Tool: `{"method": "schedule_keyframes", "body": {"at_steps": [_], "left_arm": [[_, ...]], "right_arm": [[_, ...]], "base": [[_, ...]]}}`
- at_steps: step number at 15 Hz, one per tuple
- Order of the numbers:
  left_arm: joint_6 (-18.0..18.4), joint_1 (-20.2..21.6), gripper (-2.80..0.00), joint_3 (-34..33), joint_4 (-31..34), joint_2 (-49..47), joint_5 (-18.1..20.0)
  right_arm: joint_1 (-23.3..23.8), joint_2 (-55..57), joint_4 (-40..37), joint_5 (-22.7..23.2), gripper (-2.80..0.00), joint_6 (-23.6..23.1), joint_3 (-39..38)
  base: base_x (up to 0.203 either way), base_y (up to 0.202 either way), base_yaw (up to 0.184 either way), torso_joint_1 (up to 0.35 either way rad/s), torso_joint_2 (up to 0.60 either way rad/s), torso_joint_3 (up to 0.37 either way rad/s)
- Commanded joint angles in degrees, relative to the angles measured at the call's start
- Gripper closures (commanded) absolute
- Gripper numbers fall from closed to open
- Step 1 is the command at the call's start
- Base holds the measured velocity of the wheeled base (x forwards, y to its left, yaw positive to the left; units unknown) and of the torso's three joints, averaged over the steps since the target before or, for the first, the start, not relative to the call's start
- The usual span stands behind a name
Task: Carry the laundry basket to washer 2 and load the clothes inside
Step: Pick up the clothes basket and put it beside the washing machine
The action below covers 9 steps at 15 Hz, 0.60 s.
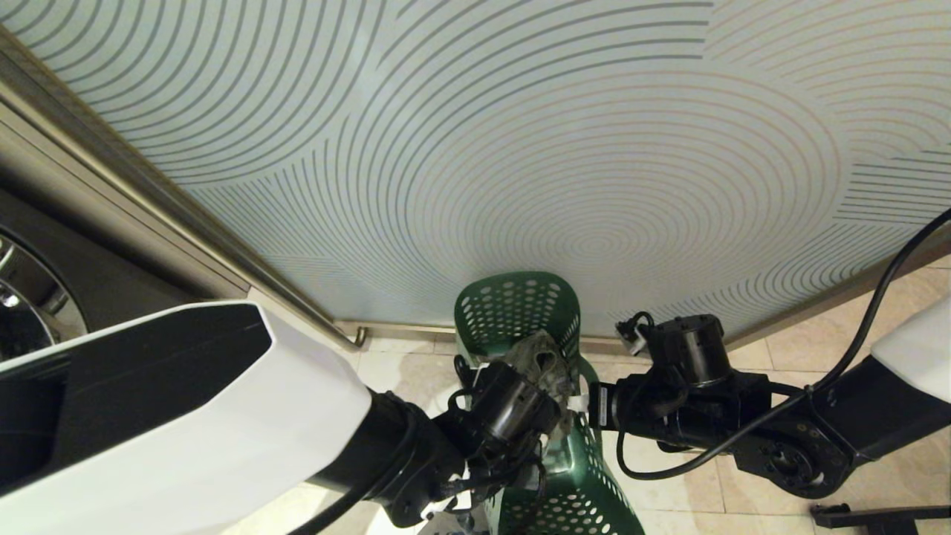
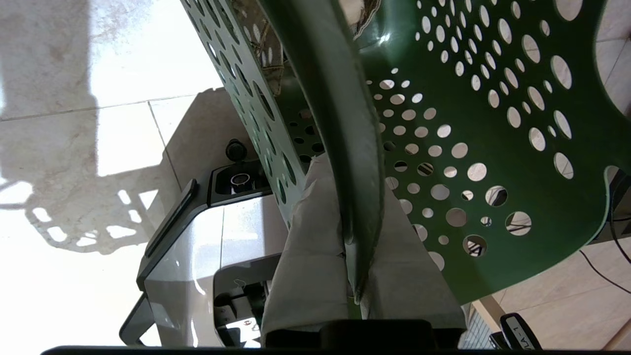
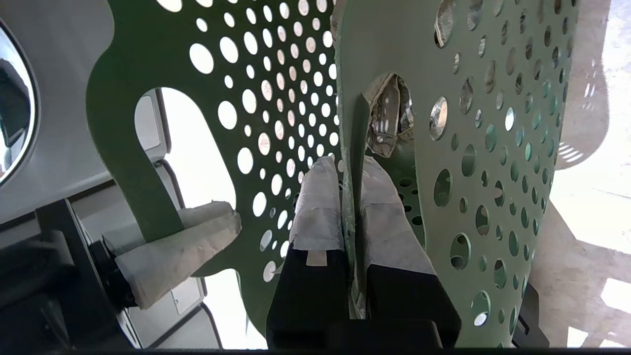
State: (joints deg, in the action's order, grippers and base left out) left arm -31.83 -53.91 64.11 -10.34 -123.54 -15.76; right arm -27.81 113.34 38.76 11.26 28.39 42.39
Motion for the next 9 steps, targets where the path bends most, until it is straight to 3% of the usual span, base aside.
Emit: {"method": "schedule_keyframes", "body": {"at_steps": [1, 4, 9], "left_arm": [[-0.25, -0.32, 0.0, -0.04, -0.12, -0.12, 0.29], [-0.95, -0.32, 0.0, 0.05, -0.07, 0.05, 1.61], [-0.95, -0.32, 0.0, -0.06, 0.05, 0.6, 1.69]], "right_arm": [[-0.05, -0.31, 0.32, 0.07, 0.0, 0.17, -0.27], [-0.05, -0.31, 3.71, 0.07, 0.0, 0.26, -1.46], [-0.09, -1.03, 3.86, 0.13, 0.0, 0.34, -1.73]], "base": [[0.0, 0.0, 0.0, 0.0, 0.0, 0.0], [0.0, 0.0, 0.0, 0.0, 0.0, 0.076], [0.0, 0.0, 0.0, 0.004, 0.0, 0.189]]}}
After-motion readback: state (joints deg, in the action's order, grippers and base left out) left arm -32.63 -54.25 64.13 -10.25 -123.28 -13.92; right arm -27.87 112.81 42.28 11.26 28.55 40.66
